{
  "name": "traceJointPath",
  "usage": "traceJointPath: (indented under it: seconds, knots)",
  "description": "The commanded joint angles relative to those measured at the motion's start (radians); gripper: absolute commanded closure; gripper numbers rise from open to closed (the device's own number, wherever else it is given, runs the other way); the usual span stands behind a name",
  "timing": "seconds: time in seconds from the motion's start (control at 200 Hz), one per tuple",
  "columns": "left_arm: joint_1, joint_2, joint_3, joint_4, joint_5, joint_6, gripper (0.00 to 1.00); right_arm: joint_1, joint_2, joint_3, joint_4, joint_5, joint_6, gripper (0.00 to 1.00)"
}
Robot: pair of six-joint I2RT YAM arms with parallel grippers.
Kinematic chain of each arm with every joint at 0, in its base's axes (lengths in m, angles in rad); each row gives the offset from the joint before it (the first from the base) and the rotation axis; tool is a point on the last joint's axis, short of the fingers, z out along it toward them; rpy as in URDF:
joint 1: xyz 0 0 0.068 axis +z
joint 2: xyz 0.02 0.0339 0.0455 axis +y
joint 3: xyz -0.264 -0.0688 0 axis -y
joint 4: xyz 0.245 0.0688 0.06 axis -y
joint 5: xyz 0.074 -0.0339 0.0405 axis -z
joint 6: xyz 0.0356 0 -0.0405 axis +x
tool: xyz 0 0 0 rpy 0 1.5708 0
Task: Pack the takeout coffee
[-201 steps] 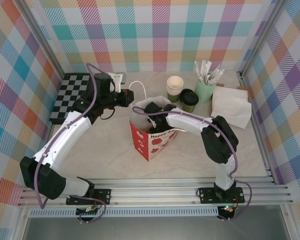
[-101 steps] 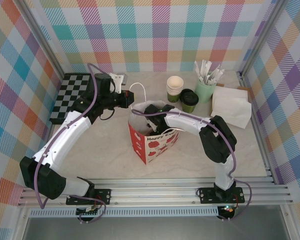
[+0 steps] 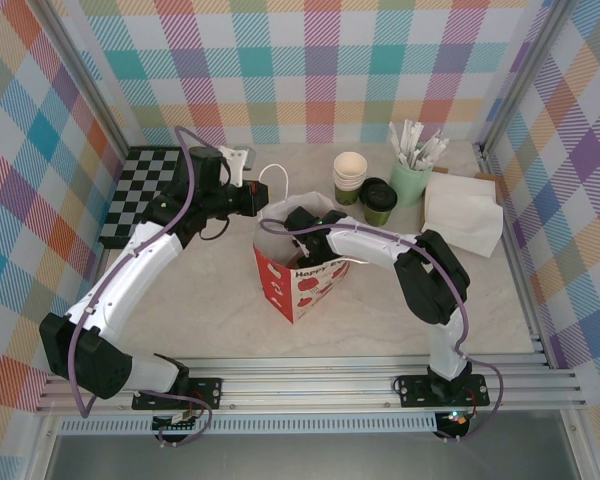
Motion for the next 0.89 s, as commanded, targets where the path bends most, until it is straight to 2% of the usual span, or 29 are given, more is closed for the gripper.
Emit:
traceJointPath:
  seconds: [0.0, 0.24, 0.38, 0.525, 0.645, 0.765, 0.89]
  knots:
    - [-0.007, -0.01, 0.023, -0.016, 0.017, 0.015, 1.0, 0.008, -0.068, -0.021, 0.044, 0.008, -0.015, 1.0]
    - [-0.006, 0.004, 0.047, -0.034, 0.005, 0.025, 1.0, 0.016, -0.112, -0.051, 0.021, -0.012, -0.124, 0.97]
    - [-0.005, 0.012, 0.063, -0.046, 0.002, 0.028, 1.0, 0.016, -0.116, -0.051, -0.055, 0.034, -0.099, 0.97]
    - [-0.005, 0.011, 0.059, -0.043, 0.02, 0.043, 1.0, 0.016, -0.153, -0.074, -0.05, -0.038, -0.058, 0.94]
    - [-0.007, 0.013, 0.049, -0.037, 0.049, 0.077, 1.0, 0.016, -0.19, -0.015, -0.016, -0.07, -0.021, 0.82]
    - [-0.007, 0.015, 0.049, -0.032, 0.034, 0.087, 1.0, 0.016, -0.205, 0.069, -0.008, -0.032, -0.009, 0.71]
    - [-0.005, 0.022, 0.064, -0.042, -0.013, 0.084, 1.0, 0.016, -0.273, 0.062, 0.063, 0.018, -0.021, 0.58]
